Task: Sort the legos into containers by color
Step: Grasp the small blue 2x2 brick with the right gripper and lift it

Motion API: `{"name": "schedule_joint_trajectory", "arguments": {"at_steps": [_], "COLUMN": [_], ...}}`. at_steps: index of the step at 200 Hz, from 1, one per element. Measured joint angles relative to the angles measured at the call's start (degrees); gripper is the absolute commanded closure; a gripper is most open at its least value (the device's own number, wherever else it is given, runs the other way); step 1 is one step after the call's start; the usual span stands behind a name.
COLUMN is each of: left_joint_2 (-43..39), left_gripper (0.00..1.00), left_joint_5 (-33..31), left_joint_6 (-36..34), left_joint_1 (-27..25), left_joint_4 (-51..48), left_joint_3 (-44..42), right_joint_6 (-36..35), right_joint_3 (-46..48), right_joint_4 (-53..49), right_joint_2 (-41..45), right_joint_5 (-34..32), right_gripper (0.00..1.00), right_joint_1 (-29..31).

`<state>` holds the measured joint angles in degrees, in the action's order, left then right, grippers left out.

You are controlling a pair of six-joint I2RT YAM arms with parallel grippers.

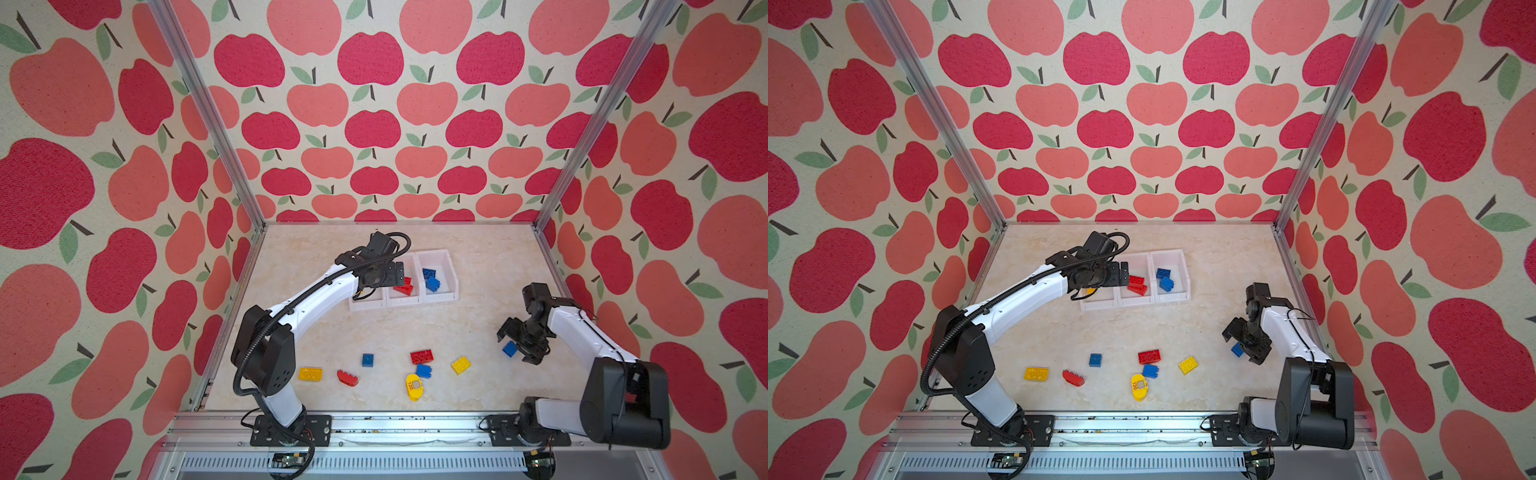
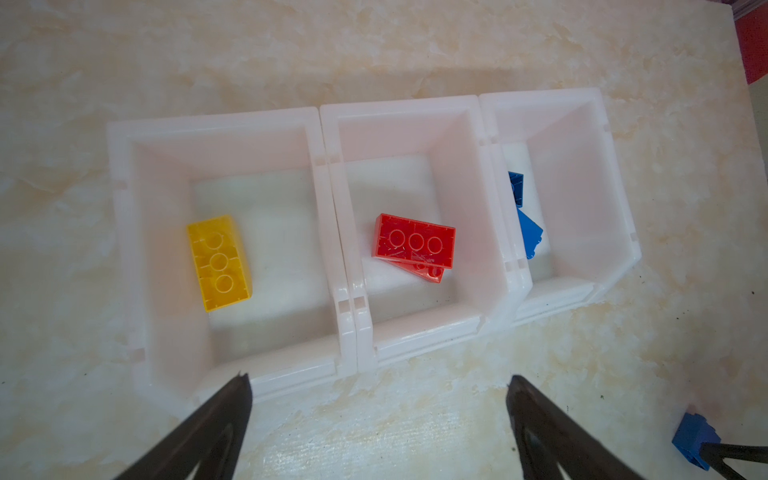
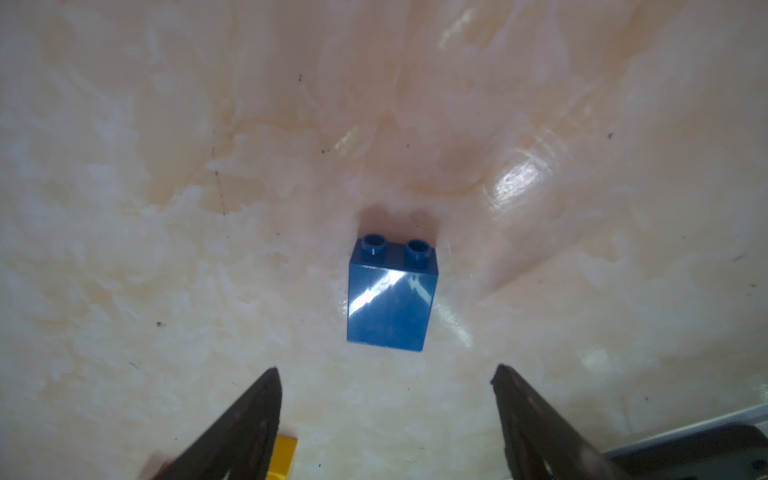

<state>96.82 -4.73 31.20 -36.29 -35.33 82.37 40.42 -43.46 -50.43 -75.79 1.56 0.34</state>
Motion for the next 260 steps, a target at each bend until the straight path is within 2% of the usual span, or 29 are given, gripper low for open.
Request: {"name": "schedule_joint_trajectory", "arguments": {"at_steps": [41, 132, 193, 230, 260], "left_joint_2": [-0.9, -2.8, -4.8, -7.1, -9.5], "left_gripper": [0.02, 0.01, 0.01, 0.01, 0.01], "left_joint_5": [0.0, 0.0, 0.0, -0.5, -0.9], "left_joint_6": [0.9, 1.1, 1.9, 2.7, 3.9], "left_joint_1": [0.7, 2.0, 2.5, 2.8, 3.4], "left_joint_4": [0.1, 0.5, 0.9, 1.1, 1.3], "left_joint_3": [-1.0, -3.0, -5.6, -7.8, -10.4], "right_joint_6": [0.3, 0.2, 0.2, 0.2, 0.2], "right_joint_3": [0.2, 1.1, 1.1, 1.0, -1.0], "right_joint_4": [2.1, 4.5, 4.7, 4.8, 3.8], "right_joint_2": [-1.7, -4.8, -5.9, -5.9, -5.4], "right_joint_5": [-0.2, -0.7, -1.0, -1.1, -1.3], "right_gripper": [0.36, 0.48, 0.63, 0.66, 0.67], "right_joint_1": [0.0, -0.2, -0.2, 0.5, 3.7]}}
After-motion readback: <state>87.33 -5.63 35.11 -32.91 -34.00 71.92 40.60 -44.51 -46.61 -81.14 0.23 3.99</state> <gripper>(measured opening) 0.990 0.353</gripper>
